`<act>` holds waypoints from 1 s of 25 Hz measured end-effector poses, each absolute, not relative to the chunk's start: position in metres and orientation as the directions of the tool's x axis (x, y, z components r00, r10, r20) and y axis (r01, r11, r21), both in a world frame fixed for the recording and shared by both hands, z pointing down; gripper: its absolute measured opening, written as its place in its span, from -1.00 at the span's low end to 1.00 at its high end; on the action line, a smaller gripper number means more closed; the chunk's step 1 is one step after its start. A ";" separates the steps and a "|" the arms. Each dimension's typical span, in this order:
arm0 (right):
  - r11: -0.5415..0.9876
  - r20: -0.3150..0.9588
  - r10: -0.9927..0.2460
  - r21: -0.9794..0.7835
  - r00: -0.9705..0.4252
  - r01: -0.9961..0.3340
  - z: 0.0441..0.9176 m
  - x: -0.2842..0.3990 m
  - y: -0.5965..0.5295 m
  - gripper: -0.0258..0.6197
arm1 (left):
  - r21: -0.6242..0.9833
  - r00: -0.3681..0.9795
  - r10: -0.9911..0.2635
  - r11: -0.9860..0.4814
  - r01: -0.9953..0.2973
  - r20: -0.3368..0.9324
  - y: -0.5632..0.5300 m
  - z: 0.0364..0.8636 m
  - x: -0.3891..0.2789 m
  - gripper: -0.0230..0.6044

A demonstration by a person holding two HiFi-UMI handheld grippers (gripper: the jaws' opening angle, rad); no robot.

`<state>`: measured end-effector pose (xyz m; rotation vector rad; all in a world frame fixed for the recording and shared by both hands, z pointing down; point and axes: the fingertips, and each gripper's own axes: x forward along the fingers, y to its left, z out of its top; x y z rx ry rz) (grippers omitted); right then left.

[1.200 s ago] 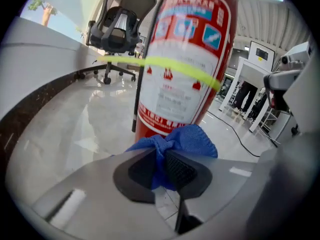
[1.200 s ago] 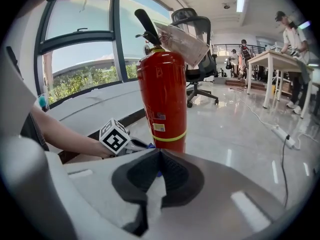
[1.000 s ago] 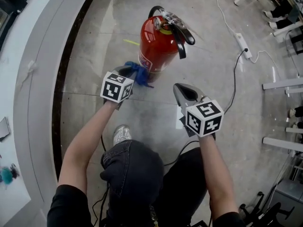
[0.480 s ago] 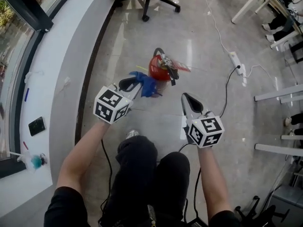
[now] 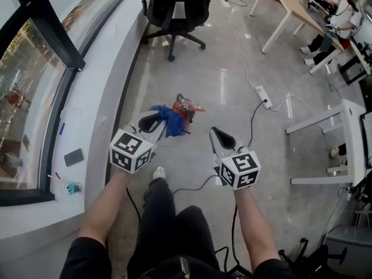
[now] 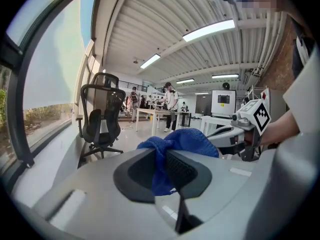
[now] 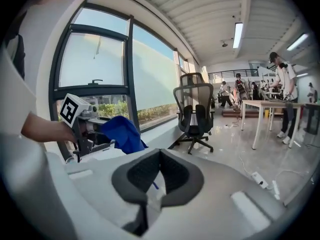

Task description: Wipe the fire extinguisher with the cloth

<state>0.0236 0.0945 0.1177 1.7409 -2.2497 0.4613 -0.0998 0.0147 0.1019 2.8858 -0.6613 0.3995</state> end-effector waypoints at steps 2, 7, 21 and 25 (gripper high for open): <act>0.241 0.369 -0.894 -0.082 -0.254 -0.967 0.075 0.021 0.112 -0.91 | 0.099 0.875 -0.401 -0.892 -0.440 0.272 0.035 0.060 -0.095 -0.77; 0.238 0.291 -0.924 -0.071 -0.248 -0.969 -0.018 0.019 0.156 -0.91 | 0.111 0.896 -0.381 -0.904 -0.412 0.228 0.088 -0.031 -0.082 -0.77; 0.229 0.131 -0.964 -0.043 -0.233 -0.972 -0.184 0.000 0.251 -0.91 | 0.072 0.936 -0.325 -0.939 -0.336 0.136 0.196 -0.194 -0.095 -0.77; 0.214 0.112 -0.970 -0.030 -0.216 -0.976 -0.200 -0.017 0.263 -0.91 | 0.071 0.945 -0.306 -0.946 -0.315 0.111 0.209 -0.212 -0.104 -0.77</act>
